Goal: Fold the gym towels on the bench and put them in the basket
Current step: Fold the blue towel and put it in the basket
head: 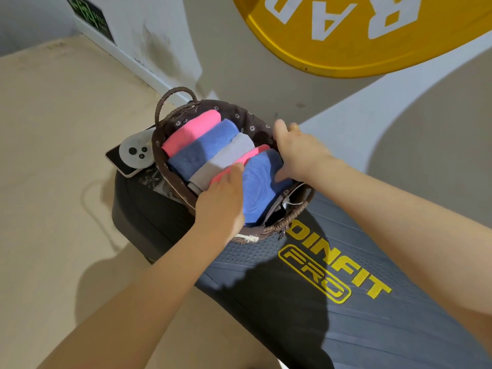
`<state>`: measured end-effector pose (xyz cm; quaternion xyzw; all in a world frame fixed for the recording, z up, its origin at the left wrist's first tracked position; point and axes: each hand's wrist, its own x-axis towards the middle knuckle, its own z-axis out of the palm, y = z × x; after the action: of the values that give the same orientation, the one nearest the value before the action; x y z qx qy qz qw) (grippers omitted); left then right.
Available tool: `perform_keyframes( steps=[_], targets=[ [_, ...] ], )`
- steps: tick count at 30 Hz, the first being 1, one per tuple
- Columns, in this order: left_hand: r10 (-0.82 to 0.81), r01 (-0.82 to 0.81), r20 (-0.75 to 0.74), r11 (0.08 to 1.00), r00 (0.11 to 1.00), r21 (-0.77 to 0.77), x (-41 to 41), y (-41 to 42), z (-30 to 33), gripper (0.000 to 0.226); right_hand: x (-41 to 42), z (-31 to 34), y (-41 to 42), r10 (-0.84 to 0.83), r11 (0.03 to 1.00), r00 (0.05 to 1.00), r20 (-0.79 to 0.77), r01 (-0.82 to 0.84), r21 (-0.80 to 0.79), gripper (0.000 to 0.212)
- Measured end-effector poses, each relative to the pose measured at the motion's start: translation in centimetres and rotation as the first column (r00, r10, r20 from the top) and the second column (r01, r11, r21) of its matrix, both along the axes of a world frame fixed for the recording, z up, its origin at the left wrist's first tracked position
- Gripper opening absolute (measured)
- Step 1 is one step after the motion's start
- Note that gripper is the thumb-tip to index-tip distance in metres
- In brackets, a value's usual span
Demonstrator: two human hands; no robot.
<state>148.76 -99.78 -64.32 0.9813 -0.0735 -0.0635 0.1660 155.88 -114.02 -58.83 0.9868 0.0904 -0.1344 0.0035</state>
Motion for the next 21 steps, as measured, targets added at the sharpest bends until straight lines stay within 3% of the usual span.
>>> perform_keyframes(
  steps=[2,4,5,8,11,15,18,21],
  targets=[
    [-0.021,0.020,0.020,0.999,1.000,0.030,0.3,-0.4,-0.3,0.063,-0.7,0.8,0.2,0.131,0.990,0.988,0.078,-0.135,0.045,0.051],
    [-0.052,0.052,-0.058,0.999,0.997,0.009,0.9,-0.3,-0.3,0.055,-1.7,0.9,0.7,0.321,0.940,0.944,-0.072,-0.308,0.144,0.025],
    [-0.085,0.085,-0.115,0.996,0.990,-0.001,1.1,0.0,-0.2,0.050,-2.2,0.9,0.9,0.370,0.923,0.912,-0.175,-0.340,0.180,0.022],
    [-0.142,0.101,-0.299,0.984,0.944,-0.148,1.3,2.0,1.3,0.041,-3.2,0.3,1.5,0.318,0.948,0.782,-0.536,-0.245,0.205,0.029],
    [-0.167,0.069,-0.369,0.962,0.914,-0.264,1.8,3.3,2.9,0.027,-3.6,-1.3,2.8,0.265,0.954,0.682,-0.682,-0.287,0.083,0.037],
    [-0.123,0.062,-0.277,0.974,0.953,-0.219,1.6,2.2,3.1,0.062,-2.8,-4.5,4.4,0.207,0.918,0.560,-0.802,-0.395,-0.038,0.039],
    [-0.081,0.070,-0.084,0.989,0.993,-0.132,1.6,2.0,2.8,0.050,-2.6,-5.7,5.0,0.170,0.929,0.590,-0.789,-0.362,-0.071,0.033],
    [-0.139,0.134,-0.078,0.989,0.987,-0.059,2.1,2.2,2.1,0.040,-3.5,-4.4,4.5,0.224,0.945,0.623,-0.749,-0.327,0.011,0.044]
  ],
)
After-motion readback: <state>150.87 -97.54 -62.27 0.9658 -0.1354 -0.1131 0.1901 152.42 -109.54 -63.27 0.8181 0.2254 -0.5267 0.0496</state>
